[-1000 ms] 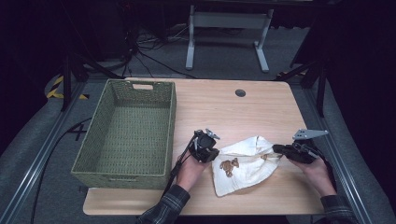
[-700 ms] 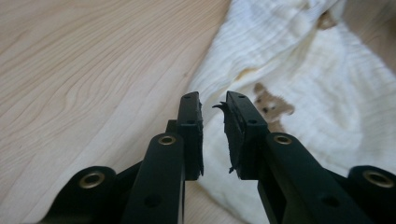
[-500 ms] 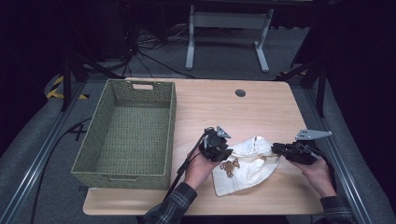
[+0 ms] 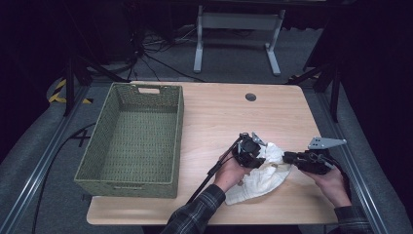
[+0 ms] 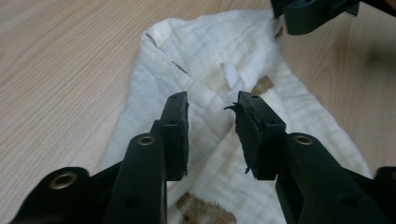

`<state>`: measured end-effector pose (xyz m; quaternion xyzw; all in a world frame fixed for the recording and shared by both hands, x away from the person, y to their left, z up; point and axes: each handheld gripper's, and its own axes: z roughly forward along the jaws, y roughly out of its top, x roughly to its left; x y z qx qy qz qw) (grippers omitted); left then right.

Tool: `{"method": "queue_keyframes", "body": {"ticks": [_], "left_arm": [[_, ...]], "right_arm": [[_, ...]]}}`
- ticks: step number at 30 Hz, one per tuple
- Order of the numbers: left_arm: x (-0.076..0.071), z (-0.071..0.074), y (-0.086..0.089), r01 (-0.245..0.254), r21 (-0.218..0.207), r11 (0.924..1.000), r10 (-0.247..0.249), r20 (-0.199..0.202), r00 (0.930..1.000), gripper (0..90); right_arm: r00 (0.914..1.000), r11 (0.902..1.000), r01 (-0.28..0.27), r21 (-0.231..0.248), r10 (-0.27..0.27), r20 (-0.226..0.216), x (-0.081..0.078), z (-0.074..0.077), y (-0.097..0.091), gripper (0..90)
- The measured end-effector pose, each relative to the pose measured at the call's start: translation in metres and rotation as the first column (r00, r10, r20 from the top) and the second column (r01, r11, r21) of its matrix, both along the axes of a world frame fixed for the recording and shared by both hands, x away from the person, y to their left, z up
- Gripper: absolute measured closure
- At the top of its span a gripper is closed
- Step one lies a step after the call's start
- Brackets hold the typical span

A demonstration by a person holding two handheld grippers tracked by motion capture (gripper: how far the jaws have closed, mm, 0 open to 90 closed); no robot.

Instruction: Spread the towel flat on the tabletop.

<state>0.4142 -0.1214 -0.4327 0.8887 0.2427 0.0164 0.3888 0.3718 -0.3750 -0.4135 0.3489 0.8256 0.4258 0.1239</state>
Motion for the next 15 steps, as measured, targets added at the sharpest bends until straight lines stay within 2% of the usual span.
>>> {"method": "queue_keyframes", "body": {"ticks": [1,2,3,5,10,11,13,15], "left_arm": [[0.000,0.000,0.000,0.000,0.000,1.0000,0.000,0.000,1.0000,77.2],[0.002,-0.002,-0.001,-0.002,-0.002,1.0000,0.002,-0.008,1.0000,77.2],[0.004,-0.003,0.000,-0.002,0.002,1.0000,0.002,-0.018,0.9998,82.0],[0.007,-0.001,0.005,-0.018,-0.013,0.9997,0.018,-0.027,0.9995,85.8],[0.012,0.011,0.018,-0.056,-0.030,0.9980,0.056,0.008,0.9984,86.0],[0.016,0.018,0.027,-0.087,-0.035,0.9956,0.088,0.019,0.9959,86.1],[0.019,0.021,0.032,-0.099,-0.032,0.9946,0.100,0.020,0.9948,86.0],[0.027,0.026,0.044,-0.146,-0.046,0.9883,0.147,0.034,0.9885,86.0]], "right_arm": [[1.0000,1.0000,0.000,0.000,0.000,0.000,0.000,0.000,0.000,76.0],[1.0000,1.0000,-0.001,0.005,0.001,-0.001,-0.001,0.001,-0.001,76.3],[1.0000,1.0000,-0.002,0.005,0.002,0.001,-0.002,0.001,-0.001,76.8],[1.0000,1.0000,-0.007,0.007,0.007,-0.001,-0.004,0.001,-0.002,78.3],[0.9996,0.9997,-0.024,0.001,0.024,-0.014,-0.005,-0.001,-0.001,80.8],[0.9989,0.9993,-0.037,-0.002,0.037,-0.029,-0.005,-0.004,0.002,81.6],[0.9984,0.9991,-0.042,-0.009,0.042,-0.037,-0.006,-0.006,0.004,81.9],[0.9971,0.9980,-0.058,-0.026,0.057,-0.050,-0.005,-0.009,0.008,82.2]]}}
